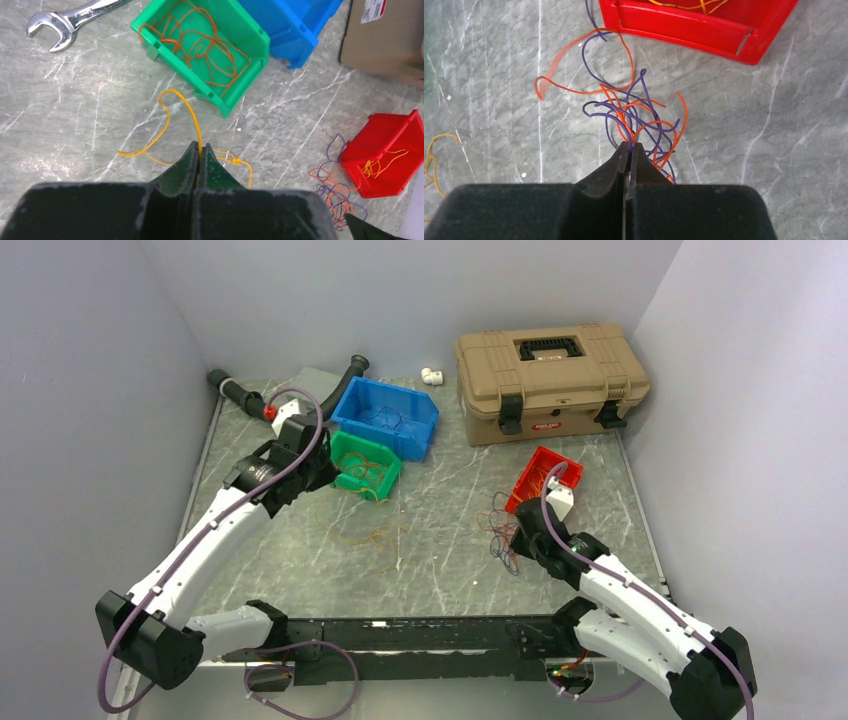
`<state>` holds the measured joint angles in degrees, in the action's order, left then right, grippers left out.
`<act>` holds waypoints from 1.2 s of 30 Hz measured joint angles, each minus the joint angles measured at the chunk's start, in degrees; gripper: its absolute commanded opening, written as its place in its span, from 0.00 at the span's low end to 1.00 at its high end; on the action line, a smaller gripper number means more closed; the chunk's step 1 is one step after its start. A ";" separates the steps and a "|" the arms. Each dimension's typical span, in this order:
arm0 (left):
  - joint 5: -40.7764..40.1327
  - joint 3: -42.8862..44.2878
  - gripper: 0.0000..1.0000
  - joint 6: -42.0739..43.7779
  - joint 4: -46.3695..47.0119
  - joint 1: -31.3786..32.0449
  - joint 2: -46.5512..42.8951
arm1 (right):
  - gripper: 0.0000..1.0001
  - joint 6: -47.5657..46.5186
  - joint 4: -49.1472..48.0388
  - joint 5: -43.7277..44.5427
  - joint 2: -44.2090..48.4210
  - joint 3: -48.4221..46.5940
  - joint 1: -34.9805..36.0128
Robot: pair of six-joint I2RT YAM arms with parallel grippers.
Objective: Untangle the cables
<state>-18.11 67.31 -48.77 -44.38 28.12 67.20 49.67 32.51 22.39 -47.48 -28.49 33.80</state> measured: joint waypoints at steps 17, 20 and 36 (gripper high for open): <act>8.59 -15.08 0.92 4.76 3.21 14.67 4.22 | 0.00 -4.55 -6.73 -11.26 -0.39 0.28 -0.02; 8.17 -16.87 0.99 5.46 5.07 18.38 4.63 | 0.01 -5.03 -7.26 -12.55 0.70 0.28 -0.02; 9.33 -17.90 0.96 4.96 11.82 21.42 19.74 | 0.02 -7.26 -6.82 -14.71 4.90 0.28 -0.02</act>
<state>-8.78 49.41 -43.81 -32.56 49.54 86.94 42.41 25.69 7.68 -42.59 -28.21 33.78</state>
